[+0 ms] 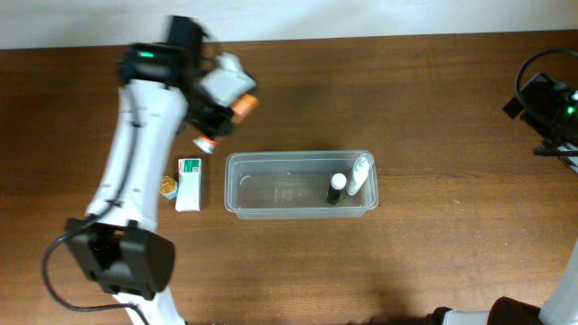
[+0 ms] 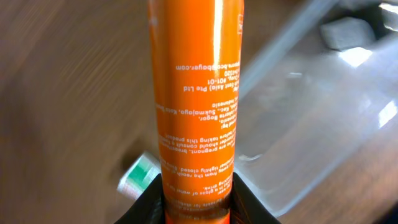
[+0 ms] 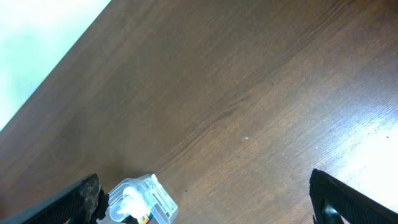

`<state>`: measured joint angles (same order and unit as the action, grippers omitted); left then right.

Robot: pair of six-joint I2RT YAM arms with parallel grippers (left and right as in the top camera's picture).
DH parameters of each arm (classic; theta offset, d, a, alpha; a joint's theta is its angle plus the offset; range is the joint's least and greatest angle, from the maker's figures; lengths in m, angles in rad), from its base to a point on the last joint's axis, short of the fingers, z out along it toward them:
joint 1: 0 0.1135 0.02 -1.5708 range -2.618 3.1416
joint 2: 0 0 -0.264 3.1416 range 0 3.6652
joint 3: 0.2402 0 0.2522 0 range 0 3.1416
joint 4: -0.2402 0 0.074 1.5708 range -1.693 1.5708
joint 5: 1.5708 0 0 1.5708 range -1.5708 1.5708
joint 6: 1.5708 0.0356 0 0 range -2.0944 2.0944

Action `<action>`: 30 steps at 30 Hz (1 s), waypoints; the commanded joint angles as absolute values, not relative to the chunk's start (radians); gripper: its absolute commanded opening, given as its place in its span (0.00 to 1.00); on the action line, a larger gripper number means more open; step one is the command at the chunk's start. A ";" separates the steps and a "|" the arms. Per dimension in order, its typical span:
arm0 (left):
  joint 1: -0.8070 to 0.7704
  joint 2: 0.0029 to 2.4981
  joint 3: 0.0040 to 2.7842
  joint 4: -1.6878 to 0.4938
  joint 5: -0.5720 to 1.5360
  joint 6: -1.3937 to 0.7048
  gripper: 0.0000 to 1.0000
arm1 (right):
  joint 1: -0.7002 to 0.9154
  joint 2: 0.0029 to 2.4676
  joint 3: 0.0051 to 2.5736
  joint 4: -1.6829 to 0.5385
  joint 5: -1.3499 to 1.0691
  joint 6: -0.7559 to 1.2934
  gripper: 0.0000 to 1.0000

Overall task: Pack container
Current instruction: 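Lower the orange tube lengthwise into the container and release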

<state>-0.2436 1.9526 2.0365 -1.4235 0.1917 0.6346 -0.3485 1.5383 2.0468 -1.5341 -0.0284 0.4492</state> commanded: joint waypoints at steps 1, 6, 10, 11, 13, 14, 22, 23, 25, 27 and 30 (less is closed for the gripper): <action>-0.353 1.960 2.012 -1.419 0.199 0.892 0.01 | -0.354 1.542 2.055 -1.533 -0.034 0.454 0.98; -0.475 2.006 1.966 -1.389 0.109 0.972 0.01 | -0.354 1.542 2.055 -1.533 -0.034 0.454 0.98; -0.503 2.069 1.932 -1.349 0.060 0.994 0.01 | -0.354 1.542 2.055 -1.533 -0.034 0.454 0.98; -0.503 2.080 1.927 -1.342 0.060 0.994 0.01 | -0.354 1.542 2.055 -1.533 -0.034 0.454 0.98; -0.503 2.112 1.923 -1.335 0.066 0.994 0.01 | -0.354 1.542 2.055 -1.533 -0.034 0.454 0.98; -0.503 2.125 1.923 -1.335 0.067 0.994 0.01 | -0.354 1.542 2.055 -1.533 -0.034 0.454 0.98; -0.534 2.197 1.923 -1.309 0.142 0.994 0.00 | -0.354 1.542 2.055 -1.533 -0.034 0.454 0.98; -0.542 2.201 1.923 -1.306 0.142 0.994 0.01 | -0.354 1.542 2.055 -1.533 -0.034 0.454 0.98; -0.555 2.207 1.922 -1.290 0.142 0.994 0.02 | -0.354 1.542 2.055 -1.533 -0.034 0.454 0.98; -0.565 2.209 1.919 -1.273 0.142 0.993 0.05 | -0.354 1.542 2.055 -1.533 -0.034 0.454 0.98; -0.574 2.209 1.918 -1.254 0.142 0.993 0.10 | -0.354 1.542 2.055 -1.533 -0.034 0.454 0.98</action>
